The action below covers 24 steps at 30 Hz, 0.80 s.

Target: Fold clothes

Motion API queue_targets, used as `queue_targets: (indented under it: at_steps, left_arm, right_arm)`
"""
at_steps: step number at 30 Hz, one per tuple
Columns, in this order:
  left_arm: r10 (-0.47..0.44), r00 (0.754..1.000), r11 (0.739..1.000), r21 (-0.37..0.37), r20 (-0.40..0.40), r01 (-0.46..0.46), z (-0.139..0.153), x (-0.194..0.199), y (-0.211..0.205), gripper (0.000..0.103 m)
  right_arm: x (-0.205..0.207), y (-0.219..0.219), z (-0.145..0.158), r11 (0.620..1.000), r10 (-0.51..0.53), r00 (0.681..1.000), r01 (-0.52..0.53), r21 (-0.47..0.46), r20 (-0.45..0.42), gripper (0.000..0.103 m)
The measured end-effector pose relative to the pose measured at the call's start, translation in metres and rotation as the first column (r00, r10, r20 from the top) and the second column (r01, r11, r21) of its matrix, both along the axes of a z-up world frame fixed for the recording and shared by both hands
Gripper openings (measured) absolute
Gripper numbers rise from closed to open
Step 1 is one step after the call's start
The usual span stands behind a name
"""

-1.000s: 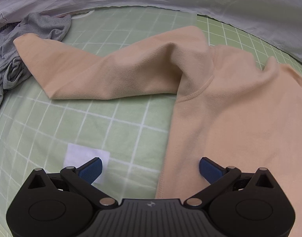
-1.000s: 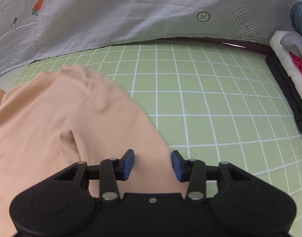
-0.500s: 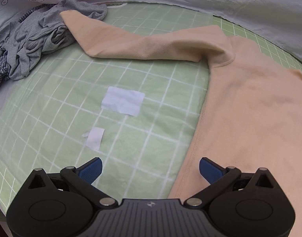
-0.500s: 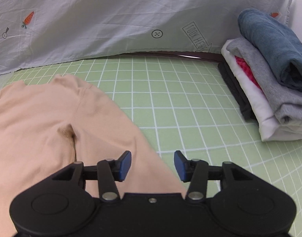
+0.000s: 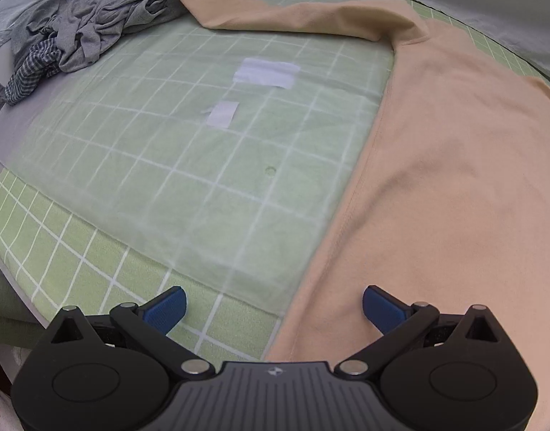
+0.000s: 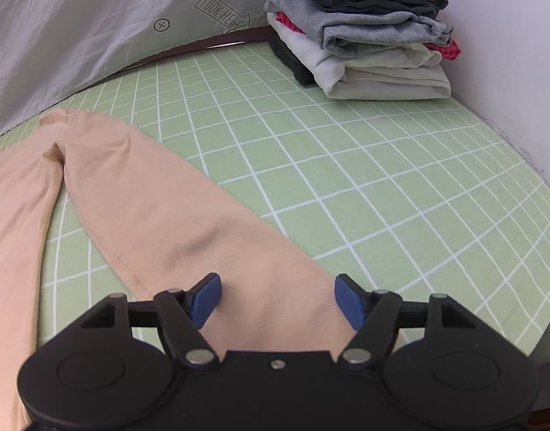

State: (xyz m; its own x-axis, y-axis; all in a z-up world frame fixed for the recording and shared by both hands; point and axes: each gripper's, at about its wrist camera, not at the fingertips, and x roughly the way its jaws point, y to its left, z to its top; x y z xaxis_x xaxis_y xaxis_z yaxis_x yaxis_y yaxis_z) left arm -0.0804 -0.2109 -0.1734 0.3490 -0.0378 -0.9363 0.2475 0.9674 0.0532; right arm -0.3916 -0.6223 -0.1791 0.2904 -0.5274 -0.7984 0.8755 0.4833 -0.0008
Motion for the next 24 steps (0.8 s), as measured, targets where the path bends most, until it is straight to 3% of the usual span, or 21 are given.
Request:
queue_targets:
  at_steps: [3, 6, 11, 16, 24]
  left_arm:
    - [-0.022, 1.0, 1.0, 0.006, -0.001, 0.022, 0.001, -0.012, 0.002, 0.103]
    - [-0.034, 0.999, 0.999, -0.005, 0.002, 0.034, 0.005, -0.021, 0.011, 0.103]
    - [-0.014, 1.0, 1.0, -0.02, 0.024, 0.015, 0.014, -0.024, 0.036, 0.103]
    - [0.021, 0.998, 0.999, -0.039, 0.057, -0.018, 0.023, -0.008, 0.069, 0.103]
    - [0.062, 0.993, 0.995, -0.083, 0.099, -0.054, 0.037, 0.056, 0.109, 0.103]
  right_arm:
    - [-0.011, 0.006, -0.002, 1.0, -0.004, 1.0, 0.004, -0.009, -0.022, 0.076]
    - [-0.001, 0.017, 0.002, 0.997, 0.047, 0.994, -0.053, -0.057, -0.1, 0.078]
    - [0.027, 0.039, 0.013, 0.994, 0.092, 0.991, -0.097, -0.057, -0.098, 0.102]
    - [0.076, 0.066, 0.026, 0.984, 0.174, 0.984, -0.174, -0.021, -0.028, 0.102]
    - [0.17, 0.129, 0.032, 0.956, 0.292, 0.956, -0.292, 0.007, 0.015, 0.102]
